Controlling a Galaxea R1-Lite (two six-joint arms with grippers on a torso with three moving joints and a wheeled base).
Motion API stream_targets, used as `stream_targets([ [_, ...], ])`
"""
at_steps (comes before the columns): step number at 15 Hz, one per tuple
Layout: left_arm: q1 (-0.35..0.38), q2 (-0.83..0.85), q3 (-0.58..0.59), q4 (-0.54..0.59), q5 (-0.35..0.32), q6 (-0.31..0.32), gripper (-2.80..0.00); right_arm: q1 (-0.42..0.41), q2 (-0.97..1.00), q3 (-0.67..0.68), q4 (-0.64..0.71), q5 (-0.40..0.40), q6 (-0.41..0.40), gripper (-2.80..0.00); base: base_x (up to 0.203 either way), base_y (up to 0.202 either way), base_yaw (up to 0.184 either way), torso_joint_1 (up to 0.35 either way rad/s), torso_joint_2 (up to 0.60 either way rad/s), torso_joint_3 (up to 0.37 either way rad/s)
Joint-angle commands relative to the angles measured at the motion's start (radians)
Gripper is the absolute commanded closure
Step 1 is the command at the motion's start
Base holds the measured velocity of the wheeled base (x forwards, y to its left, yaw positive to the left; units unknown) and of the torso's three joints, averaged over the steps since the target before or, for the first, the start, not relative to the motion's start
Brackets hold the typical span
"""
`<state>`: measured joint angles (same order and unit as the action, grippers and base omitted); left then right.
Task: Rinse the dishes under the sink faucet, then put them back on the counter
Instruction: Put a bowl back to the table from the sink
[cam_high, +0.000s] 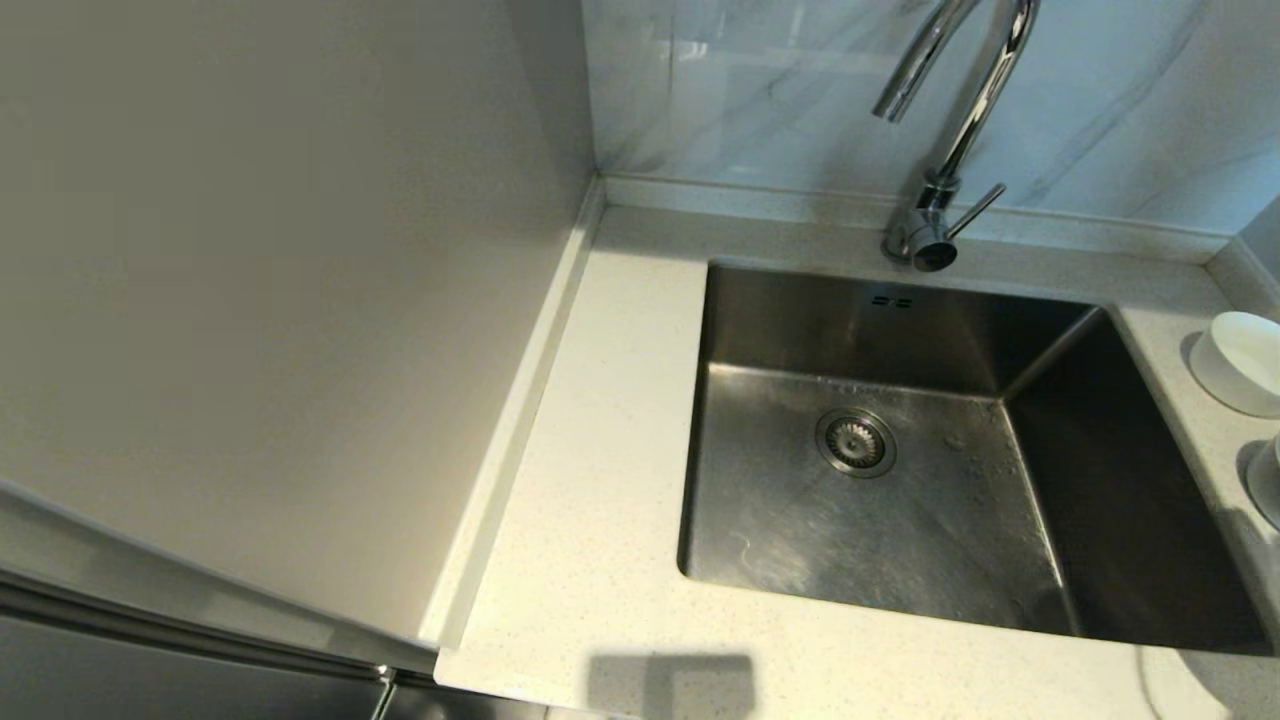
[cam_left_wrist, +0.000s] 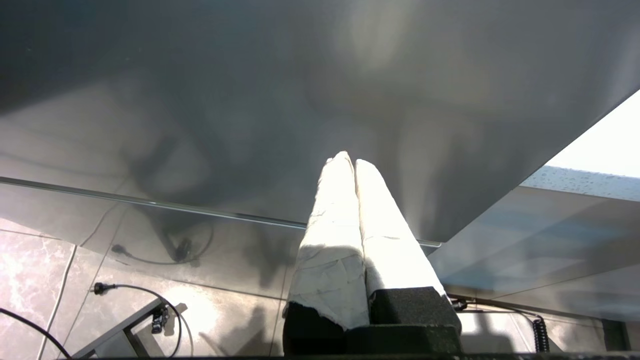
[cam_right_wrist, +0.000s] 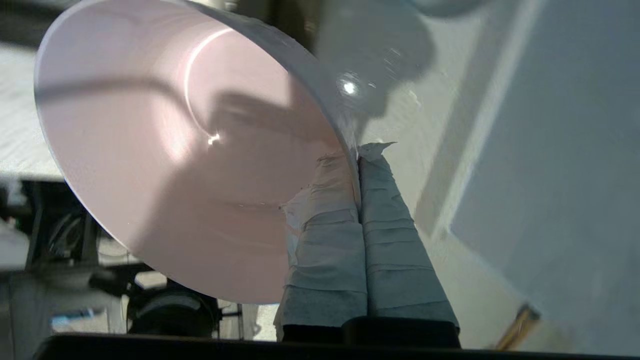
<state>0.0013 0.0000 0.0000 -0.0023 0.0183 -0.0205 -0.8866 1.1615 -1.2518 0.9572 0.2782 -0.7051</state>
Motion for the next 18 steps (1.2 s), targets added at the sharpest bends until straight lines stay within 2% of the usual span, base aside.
stream_targets([
  [1, 0.0, -0.003, 0.0, -0.001, 0.0, -0.001, 0.0, 0.067, -0.016, 0.099, -0.234, -0.095, 0.089, 0.0, 0.0, 0.0, 0.0, 0.0, 0.0, 0.0],
  [3, 0.0, -0.003, 0.0, -0.001, 0.0, -0.001, 0.0, 0.135, 0.002, 0.221, -0.536, -0.199, 0.098, 0.0, 0.0, 0.0, 0.0, 0.0, 0.0, 0.0],
  [4, 0.0, -0.003, 0.0, -0.001, 0.0, -0.001, 0.0, 0.152, 0.015, 0.277, -0.629, -0.231, 0.089, 0.0, 0.0, 0.0, 0.0, 0.0, 0.0, 0.0],
  [5, 0.0, -0.003, 0.0, -0.001, 0.0, -0.001, 0.0, 0.162, 0.028, 0.311, -0.672, -0.253, 0.044, 0.0, 0.0, 0.0, 0.0, 0.0, 0.0, 0.0],
  [9, 0.0, -0.003, 0.0, -0.001, 0.0, -0.001, 0.0, 0.089, 0.027, 0.343, -0.672, -0.243, -0.08, 0.0, 0.0, 0.0, 0.0, 0.0, 0.0, 0.0],
  [12, 0.0, -0.003, 0.0, -0.001, 0.0, -0.001, 0.0, -0.016, 0.023, 0.35, -0.636, -0.169, -0.184, 0.0, 0.0, 0.0, 0.0, 0.0, 0.0, 0.0],
  [14, 0.0, -0.003, 0.0, -0.001, 0.0, -0.001, 0.0, -0.087, 0.025, 0.347, -0.558, -0.101, -0.312, 0.0, 0.0, 0.0, 0.0, 0.0, 0.0, 0.0],
  [18, 0.0, -0.003, 0.0, -0.001, 0.0, -0.001, 0.0, -0.112, 0.1, 0.361, -0.526, 0.019, -0.508, 0.0, 0.0, 0.0, 0.0, 0.0, 0.0, 0.0],
])
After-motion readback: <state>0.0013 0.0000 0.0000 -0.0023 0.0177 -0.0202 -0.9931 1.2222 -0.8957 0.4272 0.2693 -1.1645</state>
